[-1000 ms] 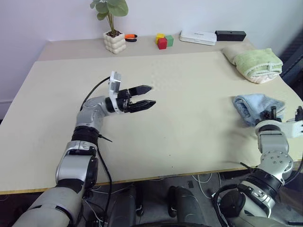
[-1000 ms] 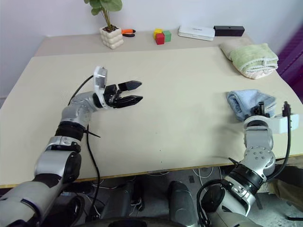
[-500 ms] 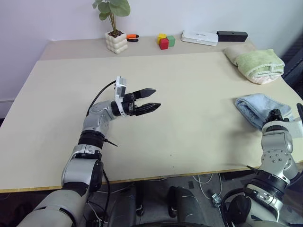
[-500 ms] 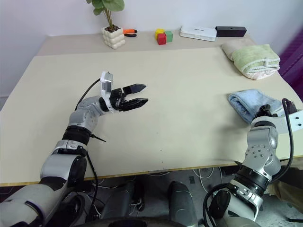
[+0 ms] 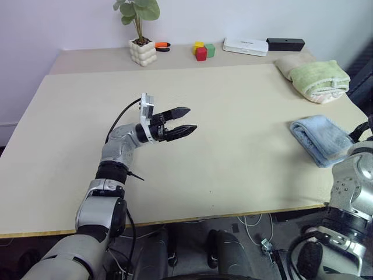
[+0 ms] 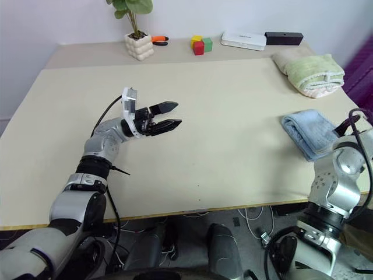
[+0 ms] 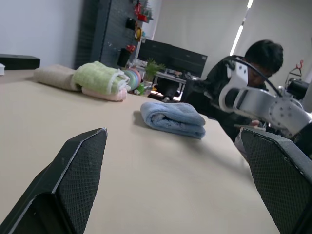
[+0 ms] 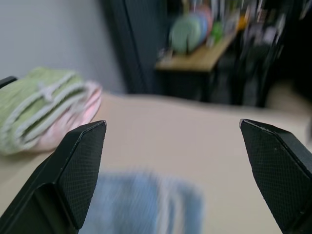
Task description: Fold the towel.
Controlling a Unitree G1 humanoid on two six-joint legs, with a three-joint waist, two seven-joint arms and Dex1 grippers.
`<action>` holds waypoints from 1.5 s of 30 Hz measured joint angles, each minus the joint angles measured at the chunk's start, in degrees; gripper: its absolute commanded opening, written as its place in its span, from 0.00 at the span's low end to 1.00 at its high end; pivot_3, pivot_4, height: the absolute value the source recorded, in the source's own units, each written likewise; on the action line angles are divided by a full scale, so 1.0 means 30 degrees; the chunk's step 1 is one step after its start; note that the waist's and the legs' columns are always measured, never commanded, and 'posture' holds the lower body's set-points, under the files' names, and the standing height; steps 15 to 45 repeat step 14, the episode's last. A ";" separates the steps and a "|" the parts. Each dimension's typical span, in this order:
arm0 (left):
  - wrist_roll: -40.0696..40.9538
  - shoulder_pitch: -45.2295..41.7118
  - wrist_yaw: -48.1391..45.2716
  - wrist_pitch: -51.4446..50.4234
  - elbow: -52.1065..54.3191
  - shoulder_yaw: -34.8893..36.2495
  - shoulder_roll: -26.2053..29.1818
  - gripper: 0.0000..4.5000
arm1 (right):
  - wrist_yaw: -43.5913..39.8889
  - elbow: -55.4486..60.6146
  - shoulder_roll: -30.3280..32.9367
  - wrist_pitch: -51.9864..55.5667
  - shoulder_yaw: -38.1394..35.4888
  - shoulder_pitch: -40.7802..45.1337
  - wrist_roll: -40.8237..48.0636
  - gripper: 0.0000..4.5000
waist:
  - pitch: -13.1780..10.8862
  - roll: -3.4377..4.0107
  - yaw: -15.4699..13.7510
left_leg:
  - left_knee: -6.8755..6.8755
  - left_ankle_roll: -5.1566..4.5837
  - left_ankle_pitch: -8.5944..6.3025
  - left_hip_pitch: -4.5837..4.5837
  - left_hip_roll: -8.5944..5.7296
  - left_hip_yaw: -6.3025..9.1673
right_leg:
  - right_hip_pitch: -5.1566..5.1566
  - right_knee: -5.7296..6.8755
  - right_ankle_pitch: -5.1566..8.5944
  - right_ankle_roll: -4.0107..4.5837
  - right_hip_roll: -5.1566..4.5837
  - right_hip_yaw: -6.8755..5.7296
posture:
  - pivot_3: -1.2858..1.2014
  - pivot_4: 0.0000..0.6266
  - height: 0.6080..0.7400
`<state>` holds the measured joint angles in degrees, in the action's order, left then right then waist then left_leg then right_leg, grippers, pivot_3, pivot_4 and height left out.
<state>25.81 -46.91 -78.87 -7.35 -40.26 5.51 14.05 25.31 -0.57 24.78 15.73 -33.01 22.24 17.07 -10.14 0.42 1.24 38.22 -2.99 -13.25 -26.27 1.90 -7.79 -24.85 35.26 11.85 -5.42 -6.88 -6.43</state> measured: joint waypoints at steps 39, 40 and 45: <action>0.0740 0.2747 -0.0418 -0.0842 0.2601 0.1064 0.3794 1.00 | -2.2770 0.6457 0.4212 0.4781 1.0694 -0.2471 0.8672 0.99 | -0.0014 -0.0029 -0.0300 | 0.0066 -0.0107 -0.0069 -0.0034 -0.0026 0.0028 | 0.0042 -0.0061 0.0007 -0.0009 -0.0057 -0.0010 | 0.52 0.24 1.00; 0.0740 0.2747 -0.0418 -0.0842 0.2601 0.1064 0.3794 1.00 | -2.2770 0.6457 0.4212 0.4781 1.0694 -0.2471 0.8672 0.99 | -0.0014 -0.0029 -0.0300 | 0.0066 -0.0107 -0.0069 -0.0034 -0.0026 0.0028 | 0.0042 -0.0061 0.0007 -0.0009 -0.0057 -0.0010 | 0.52 0.24 1.00; 0.0740 0.2747 -0.0418 -0.0842 0.2601 0.1064 0.3794 1.00 | -2.2770 0.6457 0.4212 0.4781 1.0694 -0.2471 0.8672 0.99 | -0.0014 -0.0029 -0.0300 | 0.0066 -0.0107 -0.0069 -0.0034 -0.0026 0.0028 | 0.0042 -0.0061 0.0007 -0.0009 -0.0057 -0.0010 | 0.52 0.24 1.00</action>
